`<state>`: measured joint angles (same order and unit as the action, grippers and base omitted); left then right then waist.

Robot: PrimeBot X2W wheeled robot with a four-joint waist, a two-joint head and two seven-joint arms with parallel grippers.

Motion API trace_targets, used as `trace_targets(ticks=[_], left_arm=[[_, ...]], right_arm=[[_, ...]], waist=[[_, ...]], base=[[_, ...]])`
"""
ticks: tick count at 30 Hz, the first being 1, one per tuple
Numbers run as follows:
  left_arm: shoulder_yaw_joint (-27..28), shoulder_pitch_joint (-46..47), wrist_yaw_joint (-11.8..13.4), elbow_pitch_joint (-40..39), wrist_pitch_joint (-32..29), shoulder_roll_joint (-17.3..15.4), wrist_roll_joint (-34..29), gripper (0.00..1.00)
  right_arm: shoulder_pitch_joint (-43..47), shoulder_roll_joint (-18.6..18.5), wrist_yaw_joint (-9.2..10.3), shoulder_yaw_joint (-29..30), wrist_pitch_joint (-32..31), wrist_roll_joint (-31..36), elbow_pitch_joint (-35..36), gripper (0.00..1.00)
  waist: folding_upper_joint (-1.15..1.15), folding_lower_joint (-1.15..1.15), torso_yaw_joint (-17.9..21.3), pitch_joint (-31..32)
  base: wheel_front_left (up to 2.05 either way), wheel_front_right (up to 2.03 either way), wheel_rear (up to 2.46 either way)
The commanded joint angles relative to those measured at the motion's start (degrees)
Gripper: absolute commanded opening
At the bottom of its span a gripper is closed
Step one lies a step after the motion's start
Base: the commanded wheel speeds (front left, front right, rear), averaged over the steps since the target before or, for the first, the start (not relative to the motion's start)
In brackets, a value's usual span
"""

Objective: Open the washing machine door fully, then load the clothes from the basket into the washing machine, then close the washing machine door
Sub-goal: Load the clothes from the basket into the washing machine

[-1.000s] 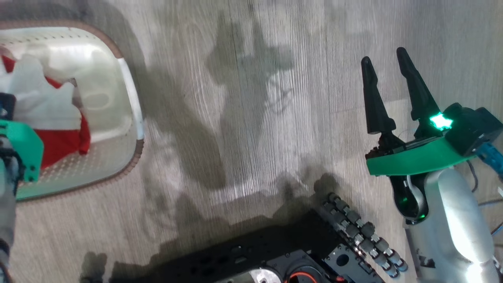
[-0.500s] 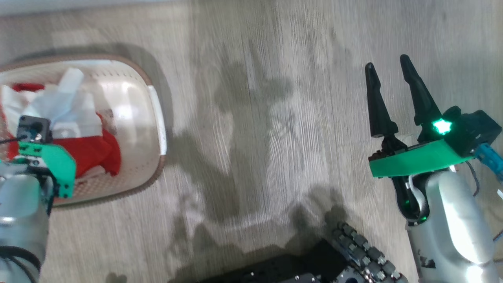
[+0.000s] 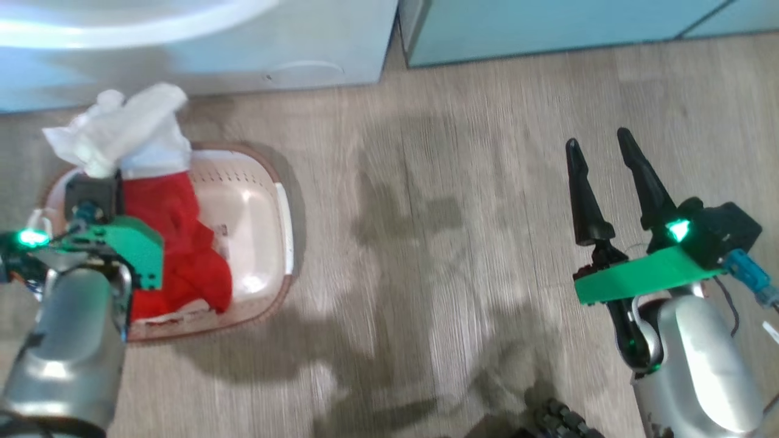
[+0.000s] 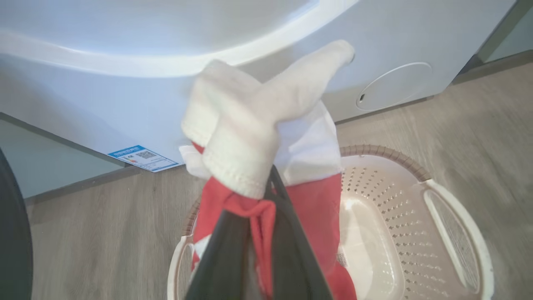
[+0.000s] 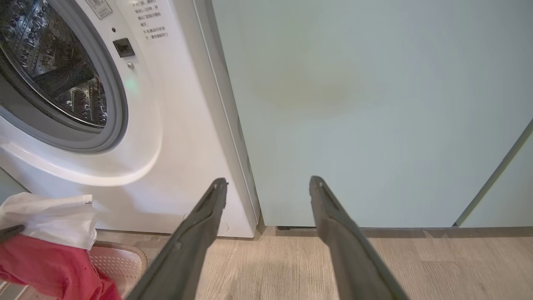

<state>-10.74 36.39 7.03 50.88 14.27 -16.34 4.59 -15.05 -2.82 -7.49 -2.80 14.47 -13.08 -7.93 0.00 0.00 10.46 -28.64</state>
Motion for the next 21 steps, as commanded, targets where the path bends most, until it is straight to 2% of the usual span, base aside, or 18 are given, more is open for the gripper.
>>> trace_targets(ticks=[1,8,21], left_arm=[[2.35,-1.36,0.84,-3.62,0.72,-1.44,0.19,0.0],[4.21,-5.7,1.19,-14.58,0.73,0.46,0.65,0.0],[9.9,-13.48,-1.29,-32.5,0.73,5.28,1.48,0.0]], right_arm=[[1.7,-0.06,0.0,-0.86,0.52,0.37,1.26,1.0],[2.89,-0.06,0.0,-0.82,0.52,0.8,0.4,1.0],[5.04,-0.06,0.0,0.54,0.52,2.05,0.34,1.0]], waist=[[0.0,0.0,-1.08,2.55],[0.0,0.0,-2.07,7.1],[0.0,0.0,-3.18,15.41]], base=[[0.0,0.0,0.0],[0.0,0.0,0.0],[0.0,0.0,0.0]])
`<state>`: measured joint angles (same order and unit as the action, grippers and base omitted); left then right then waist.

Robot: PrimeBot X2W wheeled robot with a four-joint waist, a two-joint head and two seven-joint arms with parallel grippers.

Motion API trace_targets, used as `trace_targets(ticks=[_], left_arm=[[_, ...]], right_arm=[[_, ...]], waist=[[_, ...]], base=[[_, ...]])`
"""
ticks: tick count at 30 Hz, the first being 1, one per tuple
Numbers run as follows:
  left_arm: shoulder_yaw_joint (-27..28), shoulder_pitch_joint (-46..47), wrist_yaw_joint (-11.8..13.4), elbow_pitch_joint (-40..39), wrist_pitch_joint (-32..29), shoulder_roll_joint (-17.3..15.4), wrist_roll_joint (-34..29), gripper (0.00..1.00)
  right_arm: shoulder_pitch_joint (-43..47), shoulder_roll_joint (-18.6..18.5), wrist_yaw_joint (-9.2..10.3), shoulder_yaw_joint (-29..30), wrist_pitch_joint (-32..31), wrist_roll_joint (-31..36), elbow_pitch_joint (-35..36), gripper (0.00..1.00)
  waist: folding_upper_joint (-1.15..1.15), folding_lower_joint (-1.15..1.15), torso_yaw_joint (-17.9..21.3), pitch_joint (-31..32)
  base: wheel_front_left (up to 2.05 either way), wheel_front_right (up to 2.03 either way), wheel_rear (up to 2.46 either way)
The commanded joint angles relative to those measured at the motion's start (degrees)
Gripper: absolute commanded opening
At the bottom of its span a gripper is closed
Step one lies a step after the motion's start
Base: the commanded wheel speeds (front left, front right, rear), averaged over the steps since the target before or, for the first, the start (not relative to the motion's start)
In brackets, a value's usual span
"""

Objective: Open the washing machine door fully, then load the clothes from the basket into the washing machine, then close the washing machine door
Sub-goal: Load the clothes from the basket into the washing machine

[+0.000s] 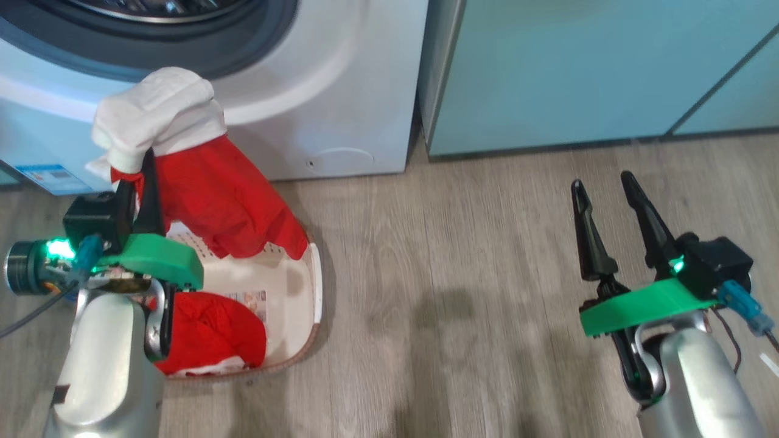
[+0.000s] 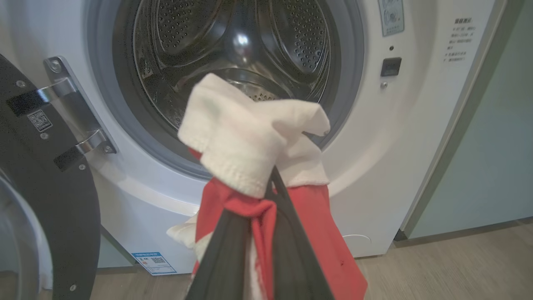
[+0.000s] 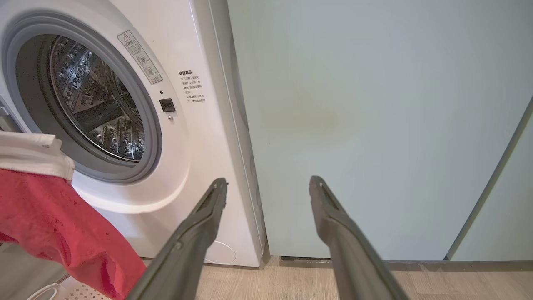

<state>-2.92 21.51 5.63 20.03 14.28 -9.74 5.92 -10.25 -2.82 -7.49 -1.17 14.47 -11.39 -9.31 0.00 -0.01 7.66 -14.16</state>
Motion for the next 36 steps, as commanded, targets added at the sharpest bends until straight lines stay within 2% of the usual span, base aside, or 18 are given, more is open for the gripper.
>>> trace_targets(ticks=[1,14,24,36], left_arm=[[2.53,0.81,-0.23,-2.82,0.72,-0.85,0.17,0.0],[6.86,-8.58,-4.9,-15.05,0.72,5.11,-0.32,0.0],[5.89,-14.3,-7.43,-15.47,0.72,6.71,0.13,0.0],[5.91,-15.14,-6.88,-15.6,0.72,6.85,1.76,0.0]], right_arm=[[0.43,-0.06,0.0,-0.98,0.52,0.5,1.7,1.0],[3.18,-0.06,0.0,-0.42,0.52,0.95,1.46,1.0],[4.98,-0.06,0.0,-0.24,0.52,0.98,1.37,1.0],[5.46,-0.06,0.0,-0.47,0.52,0.91,1.24,1.0]], waist=[[0.0,0.01,-0.5,1.49],[0.0,0.01,-1.67,8.63],[0.0,0.01,-1.61,11.65],[0.0,0.01,-1.33,12.52]], base=[[0.0,0.0,0.0],[0.0,0.0,0.0],[0.0,0.0,0.0],[0.0,0.0,0.0]])
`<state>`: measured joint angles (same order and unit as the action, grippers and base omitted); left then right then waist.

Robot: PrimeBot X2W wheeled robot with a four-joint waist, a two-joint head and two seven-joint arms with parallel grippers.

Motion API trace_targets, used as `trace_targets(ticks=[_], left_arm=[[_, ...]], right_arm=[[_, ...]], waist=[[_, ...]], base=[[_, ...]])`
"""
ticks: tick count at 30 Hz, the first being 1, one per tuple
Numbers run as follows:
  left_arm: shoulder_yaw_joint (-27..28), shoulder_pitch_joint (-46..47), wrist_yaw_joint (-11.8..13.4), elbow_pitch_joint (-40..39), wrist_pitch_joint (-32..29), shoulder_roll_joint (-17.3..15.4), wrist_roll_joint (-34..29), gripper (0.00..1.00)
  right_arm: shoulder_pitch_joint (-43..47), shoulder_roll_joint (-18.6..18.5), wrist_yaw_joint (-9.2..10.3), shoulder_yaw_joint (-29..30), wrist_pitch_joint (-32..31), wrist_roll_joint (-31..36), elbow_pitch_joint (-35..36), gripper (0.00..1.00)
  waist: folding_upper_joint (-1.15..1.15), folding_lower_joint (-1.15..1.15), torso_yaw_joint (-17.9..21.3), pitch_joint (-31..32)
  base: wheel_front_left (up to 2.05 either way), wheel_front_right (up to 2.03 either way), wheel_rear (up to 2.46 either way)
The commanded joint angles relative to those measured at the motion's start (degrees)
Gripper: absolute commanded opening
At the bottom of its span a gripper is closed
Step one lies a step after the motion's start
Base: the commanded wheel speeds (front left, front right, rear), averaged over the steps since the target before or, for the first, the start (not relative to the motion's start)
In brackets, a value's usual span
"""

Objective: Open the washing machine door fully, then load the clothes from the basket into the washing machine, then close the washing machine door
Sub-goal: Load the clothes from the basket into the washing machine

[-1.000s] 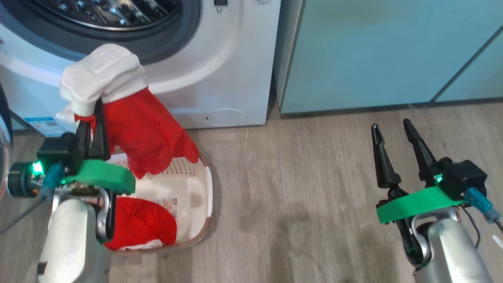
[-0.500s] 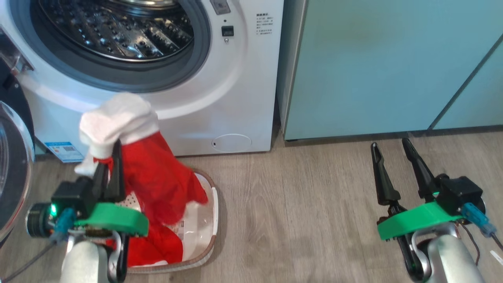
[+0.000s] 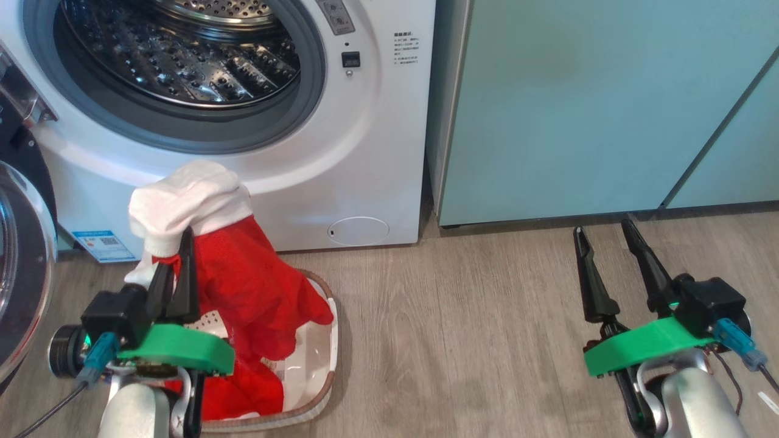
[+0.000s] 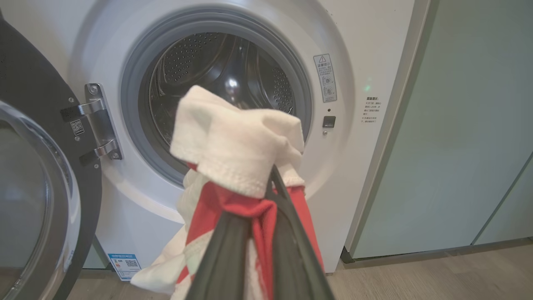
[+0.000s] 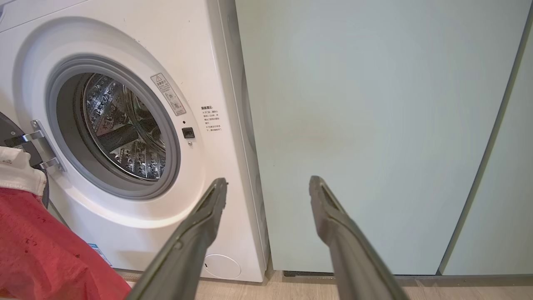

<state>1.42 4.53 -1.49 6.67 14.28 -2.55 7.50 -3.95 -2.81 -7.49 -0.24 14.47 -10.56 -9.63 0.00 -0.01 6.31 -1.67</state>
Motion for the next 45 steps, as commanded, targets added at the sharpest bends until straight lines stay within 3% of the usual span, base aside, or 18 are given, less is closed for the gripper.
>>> trace_targets(ticks=[1,15,23,31,42,45], left_arm=[[1.58,1.79,0.21,-2.25,0.72,-0.34,0.24,0.0],[2.44,2.23,-0.07,-3.04,0.72,-0.33,0.14,0.0],[6.32,8.77,-3.15,-1.61,0.72,-0.89,-0.54,0.0],[11.39,21.94,-4.87,1.68,0.72,-4.64,0.0,0.0],[16.2,39.11,-5.65,8.07,0.72,-12.72,1.3,0.0],[15.43,44.66,-5.83,11.65,0.72,-17.52,0.37,0.0]], right_arm=[[-0.82,-0.07,0.0,-1.43,0.52,0.06,1.54,1.0],[-0.87,-0.07,0.0,-2.36,0.52,-0.7,1.9,1.0],[-2.63,-0.07,0.0,-2.31,0.52,-1.39,3.03,1.0],[-6.29,-0.07,0.0,-3.06,0.52,-2.71,4.04,1.0],[-9.27,-0.07,0.0,-4.15,0.52,-6.32,5.02,1.0],[-10.08,-0.07,0.0,-4.91,0.52,-7.5,5.32,1.0]], waist=[[0.0,0.01,0.05,0.12],[0.0,0.01,2.2,-1.81],[0.0,0.01,4.03,-8.37],[0.0,0.01,6.62,-17.71],[0.0,0.01,11.71,-28.14],[0.0,0.01,13.27,-31.08]], base=[[0.0,0.0,0.0],[0.0,0.0,0.0],[0.0,0.0,0.0],[0.0,0.0,0.0],[0.0,0.0,0.0],[0.0,0.0,0.0]])
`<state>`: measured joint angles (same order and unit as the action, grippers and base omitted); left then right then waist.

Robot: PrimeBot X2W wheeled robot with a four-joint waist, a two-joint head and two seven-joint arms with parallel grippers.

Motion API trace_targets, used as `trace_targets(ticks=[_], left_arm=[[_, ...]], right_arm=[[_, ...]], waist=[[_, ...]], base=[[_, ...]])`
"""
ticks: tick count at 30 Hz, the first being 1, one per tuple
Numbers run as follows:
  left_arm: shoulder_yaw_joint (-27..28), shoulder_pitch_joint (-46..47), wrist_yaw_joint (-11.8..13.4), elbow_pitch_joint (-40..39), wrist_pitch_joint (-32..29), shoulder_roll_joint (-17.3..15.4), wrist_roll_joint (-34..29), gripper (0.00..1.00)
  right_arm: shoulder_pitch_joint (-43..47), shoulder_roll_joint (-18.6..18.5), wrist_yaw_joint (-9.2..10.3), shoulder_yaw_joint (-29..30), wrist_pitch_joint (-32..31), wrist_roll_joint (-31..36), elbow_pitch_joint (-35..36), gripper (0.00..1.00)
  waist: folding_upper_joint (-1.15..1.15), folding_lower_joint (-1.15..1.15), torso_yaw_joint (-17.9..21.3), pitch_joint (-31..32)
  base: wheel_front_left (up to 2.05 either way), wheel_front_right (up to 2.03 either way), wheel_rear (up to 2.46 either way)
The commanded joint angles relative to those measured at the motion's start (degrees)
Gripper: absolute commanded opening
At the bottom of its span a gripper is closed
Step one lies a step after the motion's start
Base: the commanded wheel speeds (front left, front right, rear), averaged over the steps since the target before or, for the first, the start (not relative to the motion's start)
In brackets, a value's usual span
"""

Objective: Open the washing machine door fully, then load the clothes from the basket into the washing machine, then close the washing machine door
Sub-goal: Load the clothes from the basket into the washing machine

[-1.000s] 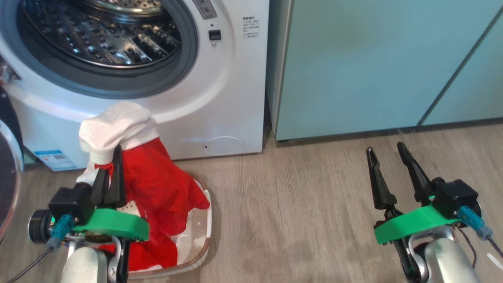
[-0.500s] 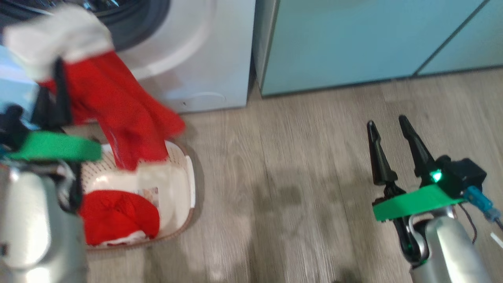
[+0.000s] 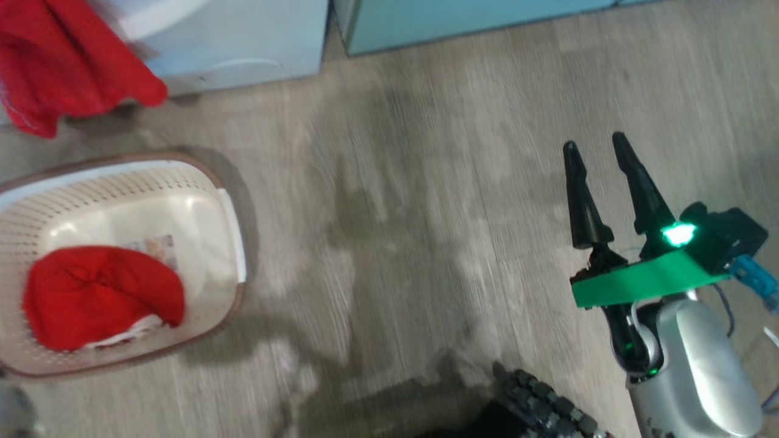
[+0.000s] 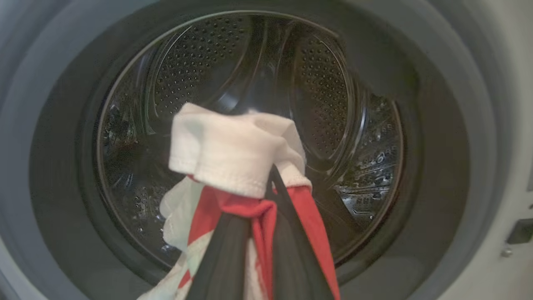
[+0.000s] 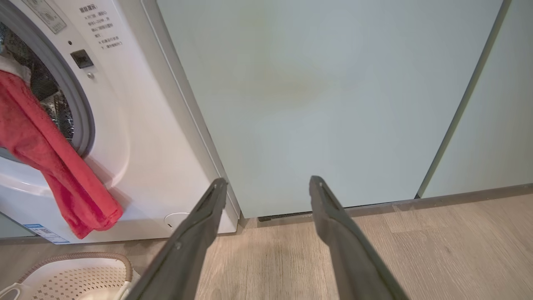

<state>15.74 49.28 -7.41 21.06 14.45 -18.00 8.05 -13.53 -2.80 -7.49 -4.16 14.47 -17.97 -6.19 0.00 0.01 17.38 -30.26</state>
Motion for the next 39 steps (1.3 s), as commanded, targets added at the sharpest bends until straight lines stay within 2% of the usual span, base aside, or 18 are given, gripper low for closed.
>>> trace_targets(ticks=[1,7,20,27,30,39], left_arm=[[0.79,1.88,0.05,-1.65,0.55,-3.41,-0.16,0.0],[-4.42,14.3,-0.05,5.14,0.55,-10.18,-0.2,0.0],[-18.22,39.28,-0.07,19.21,-0.95,-18.9,-1.14,0.0],[-21.38,52.15,0.42,24.25,0.16,-19.22,-3.6,0.0],[-21.85,54.35,1.09,26.89,0.36,-18.75,-3.94,0.0],[-25.83,56.14,1.05,35.94,0.49,-17.8,-6.11,0.0]], right_arm=[[-0.76,-0.08,0.0,-1.13,0.52,-0.5,1.99,1.0],[-2.25,-0.08,0.0,-1.99,0.52,-2.85,2.83,1.0],[-5.63,-0.08,0.0,-6.1,0.52,-7.21,3.82,1.0],[-6.76,-0.08,0.0,-7.79,0.52,-8.19,3.52,1.0],[-7.0,-0.08,0.0,-8.1,0.52,-8.32,3.47,1.0],[-7.61,-0.08,0.0,-8.82,0.52,-8.86,3.61,1.0]], waist=[[0.0,-0.01,2.66,-3.47],[0.0,-0.01,4.3,-9.28],[0.0,-0.01,7.13,-18.1],[0.0,-0.01,7.74,-19.24],[0.0,-0.01,7.75,-19.35],[0.0,-0.01,8.69,-20.43]], base=[[0.0,0.0,0.0],[0.0,0.0,0.0],[0.0,0.0,0.0],[0.0,0.0,0.0],[0.0,0.0,0.0],[0.0,0.0,0.0]])
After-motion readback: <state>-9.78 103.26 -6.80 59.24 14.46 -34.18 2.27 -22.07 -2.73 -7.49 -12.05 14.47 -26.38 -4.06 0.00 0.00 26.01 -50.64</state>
